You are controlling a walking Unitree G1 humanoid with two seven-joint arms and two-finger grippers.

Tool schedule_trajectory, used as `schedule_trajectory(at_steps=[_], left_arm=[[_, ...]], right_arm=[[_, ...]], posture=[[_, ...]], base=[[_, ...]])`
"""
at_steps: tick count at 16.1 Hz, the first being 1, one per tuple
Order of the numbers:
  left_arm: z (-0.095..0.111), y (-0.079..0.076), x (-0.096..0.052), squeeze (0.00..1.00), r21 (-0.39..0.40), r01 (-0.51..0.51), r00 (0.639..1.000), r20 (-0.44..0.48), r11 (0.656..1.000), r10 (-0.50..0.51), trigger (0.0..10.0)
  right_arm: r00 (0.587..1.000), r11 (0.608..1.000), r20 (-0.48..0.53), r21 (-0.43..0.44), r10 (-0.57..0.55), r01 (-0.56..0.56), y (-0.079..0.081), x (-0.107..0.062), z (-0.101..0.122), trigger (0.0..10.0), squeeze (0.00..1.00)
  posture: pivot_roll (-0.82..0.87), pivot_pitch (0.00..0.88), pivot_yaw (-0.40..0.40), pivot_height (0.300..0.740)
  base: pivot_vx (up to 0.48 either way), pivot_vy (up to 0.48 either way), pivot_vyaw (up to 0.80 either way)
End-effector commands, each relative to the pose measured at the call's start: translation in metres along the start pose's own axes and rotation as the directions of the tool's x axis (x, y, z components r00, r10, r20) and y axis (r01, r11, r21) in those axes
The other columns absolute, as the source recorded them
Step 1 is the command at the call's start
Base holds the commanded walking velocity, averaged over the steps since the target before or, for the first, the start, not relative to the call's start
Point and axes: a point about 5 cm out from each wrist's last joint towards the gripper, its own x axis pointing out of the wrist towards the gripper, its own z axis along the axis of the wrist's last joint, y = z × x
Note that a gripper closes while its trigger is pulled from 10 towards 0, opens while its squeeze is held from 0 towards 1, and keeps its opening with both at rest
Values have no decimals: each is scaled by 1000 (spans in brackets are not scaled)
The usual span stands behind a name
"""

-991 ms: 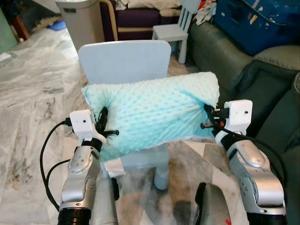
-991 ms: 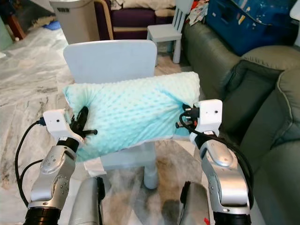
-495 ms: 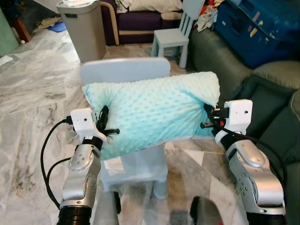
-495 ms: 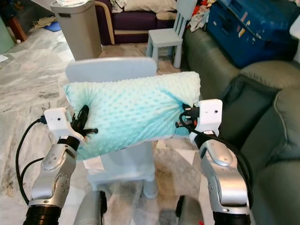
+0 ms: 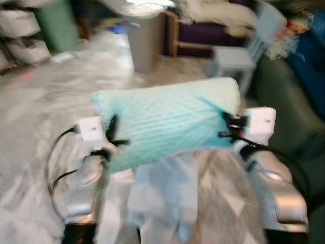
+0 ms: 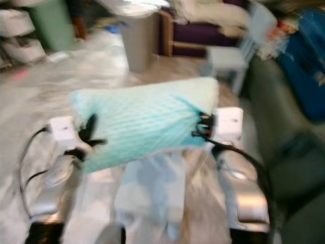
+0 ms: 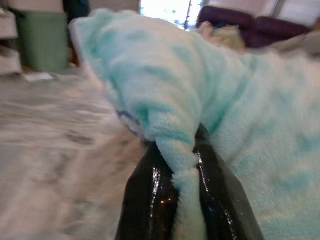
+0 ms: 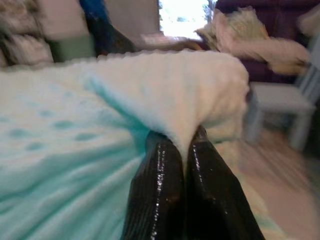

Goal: Move the pillow to the sofa

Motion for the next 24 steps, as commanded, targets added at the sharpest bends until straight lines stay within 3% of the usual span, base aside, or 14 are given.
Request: schedule_trajectory(at_steps=[1,12,17,19,21,24], left_arm=[[4,-25,7,0,-13,80,997,15,997,-80,10000],[2,-30,9,0,-33,95,995,-19,995,-96,10000],[-2,-35,10,0,3,76,995,-62,997,-76,10000],[0,-35,8,0,-55,109,991,-72,993,-112,10000],[2,-34,6,0,-34,113,991,-66,993,-115,10000],[-1,-32,4,0,-66,92,991,-88,994,-98,10000]], right_arm=[[996,996,-3,-21,-84,84,-22,-11,-1,10000,0],[996,996,-1,-10,-87,87,-22,-11,1,10000,0],[996,996,-9,-7,-87,87,-22,-13,0,10000,0],[996,996,-14,-6,-84,84,-20,-13,-1,10000,0],[997,997,-20,0,-79,79,-19,-15,-3,10000,0],[997,997,-30,3,-74,74,-17,-16,-5,10000,0]], posture=[[-157,0,32,729],[-157,0,33,740],[-156,0,31,740],[-154,0,29,740],[-149,0,29,740],[-146,0,30,740]], base=[[0,0,0],[0,0,0],[0,0,0],[0,0,0],[0,0,0],[0,0,0]])
